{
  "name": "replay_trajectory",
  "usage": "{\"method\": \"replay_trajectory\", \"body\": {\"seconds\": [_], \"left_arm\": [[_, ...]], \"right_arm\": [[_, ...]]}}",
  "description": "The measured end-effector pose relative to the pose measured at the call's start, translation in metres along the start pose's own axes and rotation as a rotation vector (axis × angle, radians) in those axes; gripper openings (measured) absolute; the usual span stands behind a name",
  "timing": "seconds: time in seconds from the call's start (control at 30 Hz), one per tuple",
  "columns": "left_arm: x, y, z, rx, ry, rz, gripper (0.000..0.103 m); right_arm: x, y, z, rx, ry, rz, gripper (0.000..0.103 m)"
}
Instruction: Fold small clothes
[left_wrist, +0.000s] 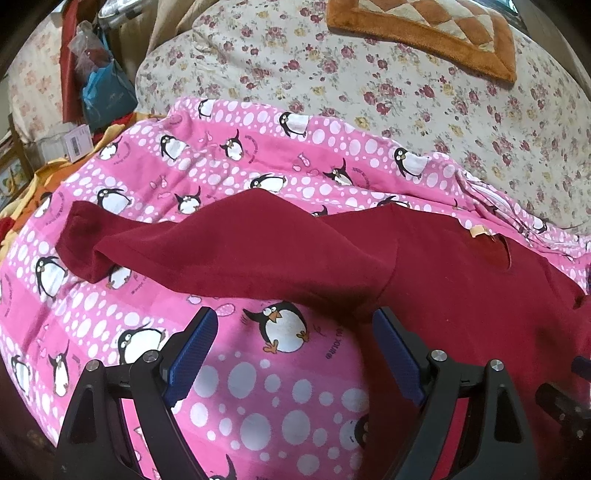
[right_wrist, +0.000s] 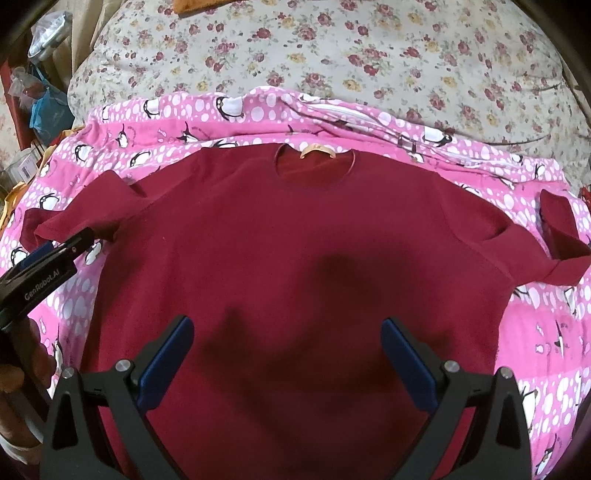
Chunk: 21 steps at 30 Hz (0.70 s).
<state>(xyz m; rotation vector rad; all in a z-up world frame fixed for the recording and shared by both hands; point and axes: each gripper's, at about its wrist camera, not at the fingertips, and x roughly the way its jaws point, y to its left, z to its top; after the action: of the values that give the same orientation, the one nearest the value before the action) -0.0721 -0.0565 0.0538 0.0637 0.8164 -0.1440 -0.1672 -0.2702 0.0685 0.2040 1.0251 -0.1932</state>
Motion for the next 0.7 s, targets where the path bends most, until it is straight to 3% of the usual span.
{"method": "replay_trajectory", "body": {"seconds": [0.43,0.7], "left_arm": [[-0.001,0.001,0.001,-0.009,-0.006,0.015,0.068],[-0.003,0.014,0.005,-0.032,-0.015,0.064,0.068]], "right_arm": [[0.003,0.006,0.0,-0.018,0.01,0.0,0.103],[0.004,0.005,0.001,-0.015,0.01,0.006,0.103]]}}
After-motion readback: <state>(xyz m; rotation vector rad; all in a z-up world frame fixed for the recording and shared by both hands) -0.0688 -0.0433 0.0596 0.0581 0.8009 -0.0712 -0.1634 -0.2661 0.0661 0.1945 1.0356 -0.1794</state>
